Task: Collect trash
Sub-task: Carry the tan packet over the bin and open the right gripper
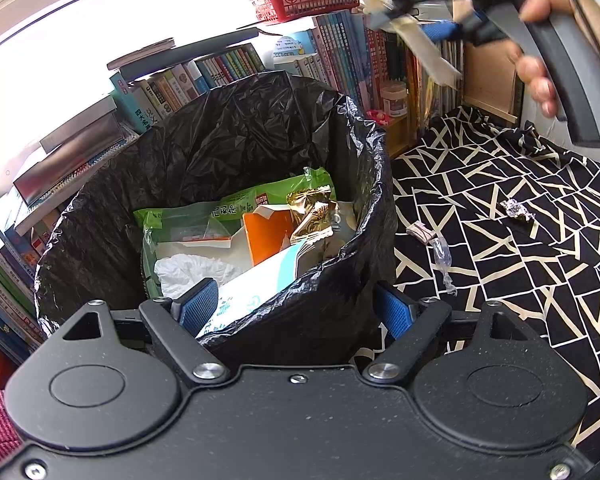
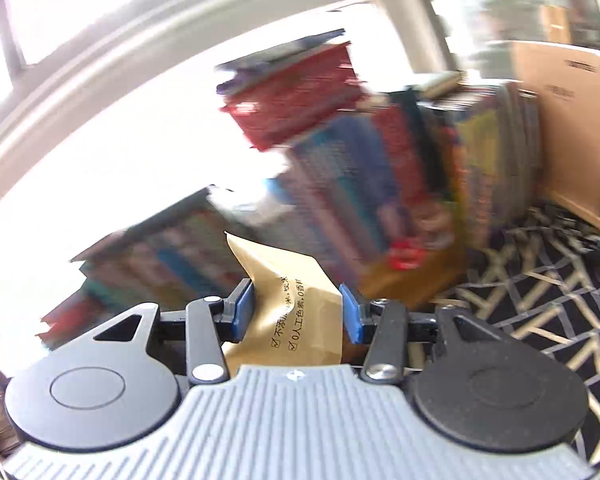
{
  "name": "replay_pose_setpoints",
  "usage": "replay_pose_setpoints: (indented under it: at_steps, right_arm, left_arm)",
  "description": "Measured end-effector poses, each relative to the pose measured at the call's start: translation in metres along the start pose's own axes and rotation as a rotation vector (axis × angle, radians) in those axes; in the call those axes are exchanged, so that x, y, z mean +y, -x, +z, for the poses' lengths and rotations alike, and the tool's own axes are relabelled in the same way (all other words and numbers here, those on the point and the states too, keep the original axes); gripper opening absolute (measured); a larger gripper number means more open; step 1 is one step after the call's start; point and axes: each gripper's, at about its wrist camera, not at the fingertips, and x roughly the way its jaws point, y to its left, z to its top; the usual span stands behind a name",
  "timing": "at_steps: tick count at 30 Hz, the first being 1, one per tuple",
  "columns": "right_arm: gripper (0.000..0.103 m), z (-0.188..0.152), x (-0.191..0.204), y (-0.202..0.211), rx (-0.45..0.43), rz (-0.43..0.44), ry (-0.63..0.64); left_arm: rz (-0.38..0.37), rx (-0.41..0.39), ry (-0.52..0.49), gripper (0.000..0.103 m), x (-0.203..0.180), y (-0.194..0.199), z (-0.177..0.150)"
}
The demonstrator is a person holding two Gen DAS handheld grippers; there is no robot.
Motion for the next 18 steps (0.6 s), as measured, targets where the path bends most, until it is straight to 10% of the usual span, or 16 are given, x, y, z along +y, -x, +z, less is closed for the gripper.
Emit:
replay_pose_setpoints:
  at_steps: [9, 18]
  right_arm:
    - [0.057, -0.019, 0.093, 0.006, 0.037, 0.415, 0.119]
    - [0.066, -0.056, 0.112, -0.016, 0.142, 0.421, 0.17]
  left_arm:
    - [-0.013, 0.0, 0.005, 0.082, 0.001, 0.002, -0.001]
    - [-0.011, 0.004, 0.009, 0.082, 0.001, 0.002, -0.001]
